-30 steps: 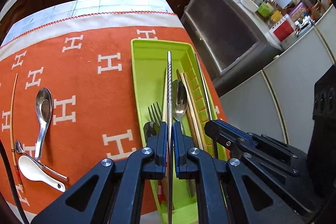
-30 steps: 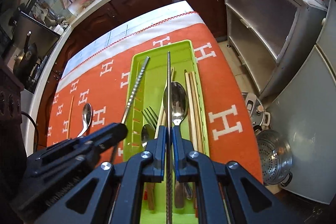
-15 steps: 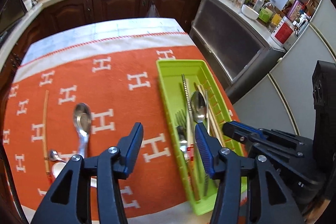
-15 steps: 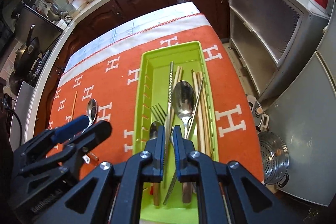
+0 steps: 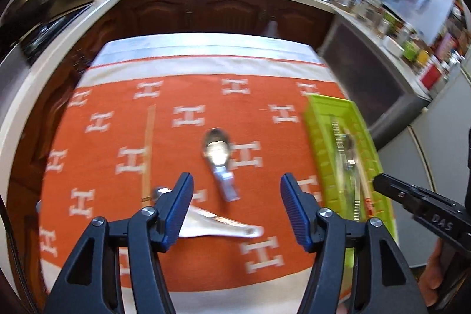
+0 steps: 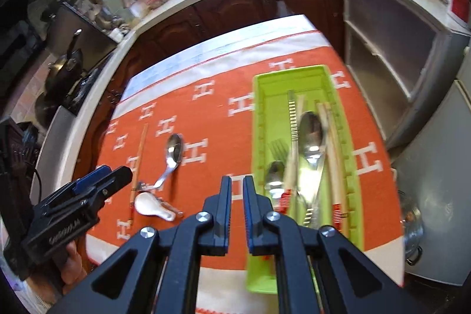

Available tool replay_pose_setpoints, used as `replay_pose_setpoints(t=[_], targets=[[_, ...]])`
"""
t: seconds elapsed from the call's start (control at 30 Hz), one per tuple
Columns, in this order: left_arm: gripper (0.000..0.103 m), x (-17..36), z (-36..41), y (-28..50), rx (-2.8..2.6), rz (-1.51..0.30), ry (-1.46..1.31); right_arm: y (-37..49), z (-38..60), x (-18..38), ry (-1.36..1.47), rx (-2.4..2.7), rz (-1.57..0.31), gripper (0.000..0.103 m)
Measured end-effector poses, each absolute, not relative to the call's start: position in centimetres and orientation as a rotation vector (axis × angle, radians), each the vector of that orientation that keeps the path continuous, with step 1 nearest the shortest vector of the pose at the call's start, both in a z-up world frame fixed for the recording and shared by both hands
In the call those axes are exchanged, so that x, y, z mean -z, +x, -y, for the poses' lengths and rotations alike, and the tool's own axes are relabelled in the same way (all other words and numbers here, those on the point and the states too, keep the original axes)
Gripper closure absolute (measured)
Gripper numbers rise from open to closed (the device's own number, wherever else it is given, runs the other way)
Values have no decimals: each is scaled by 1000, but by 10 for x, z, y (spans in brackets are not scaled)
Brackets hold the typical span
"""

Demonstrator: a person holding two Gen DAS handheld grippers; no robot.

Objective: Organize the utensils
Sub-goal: 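Move both open tools back over the wooden chopstick and silver spoon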

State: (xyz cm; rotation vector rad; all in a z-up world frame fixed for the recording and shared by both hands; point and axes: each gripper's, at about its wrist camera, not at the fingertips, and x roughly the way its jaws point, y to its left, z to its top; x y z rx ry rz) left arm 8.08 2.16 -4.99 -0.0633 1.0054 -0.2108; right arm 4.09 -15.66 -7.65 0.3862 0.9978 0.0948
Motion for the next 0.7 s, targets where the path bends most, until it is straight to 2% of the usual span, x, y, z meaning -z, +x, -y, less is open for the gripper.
replay_pose_setpoints(t=[0.57, 0.63, 0.7], targets=[[37, 82, -126, 78, -7, -1004, -68, 77, 66, 102, 339, -245, -1089, 95], [37, 89, -137, 80, -17, -1018, -78, 84, 59, 107, 337, -250, -1099, 87], [37, 97, -146, 82, -31, -1033, -80, 93, 53, 114, 348, -255, -1108, 84]])
